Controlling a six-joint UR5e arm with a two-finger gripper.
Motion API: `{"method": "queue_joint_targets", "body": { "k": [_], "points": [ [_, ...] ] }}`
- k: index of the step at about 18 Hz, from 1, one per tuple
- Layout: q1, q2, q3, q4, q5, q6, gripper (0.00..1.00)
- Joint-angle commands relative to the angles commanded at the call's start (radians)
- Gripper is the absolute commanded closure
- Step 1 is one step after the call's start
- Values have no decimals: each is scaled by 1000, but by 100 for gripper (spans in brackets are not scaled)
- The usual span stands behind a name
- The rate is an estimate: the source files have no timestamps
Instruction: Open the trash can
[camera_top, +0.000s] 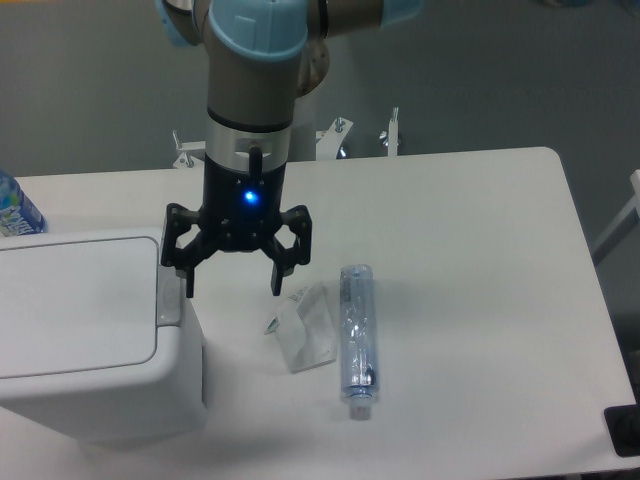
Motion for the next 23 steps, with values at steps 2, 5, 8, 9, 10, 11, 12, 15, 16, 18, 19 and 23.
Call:
{"method": "queue_joint_targets", "body": {
  "k": [2,5,8,9,10,11,12,15,16,18,19,23],
  "points": [
    [-9,-2,-8,2,-3,0,0],
    [-15,-2,-14,2,-3,-14,0],
    [-15,-2,-14,2,-5,-31,0],
    [-17,-3,-14,3,-5,-31,0],
    [-17,-3,-14,3,-5,-32,0],
    [-17,-5,-14,3,-8,-32,0],
    [-17,-5,-14,3,-11,-32,0],
    [-17,-9,-14,3,-14,-32,0],
    [-17,-9,-14,3,-14,-32,0],
    [-17,-9,-14,3,-12,-32,0],
    [-17,-11,-14,3,-12,-32,0],
    [-17,-12,-15,3,-12,-31,0]
  ]
}}
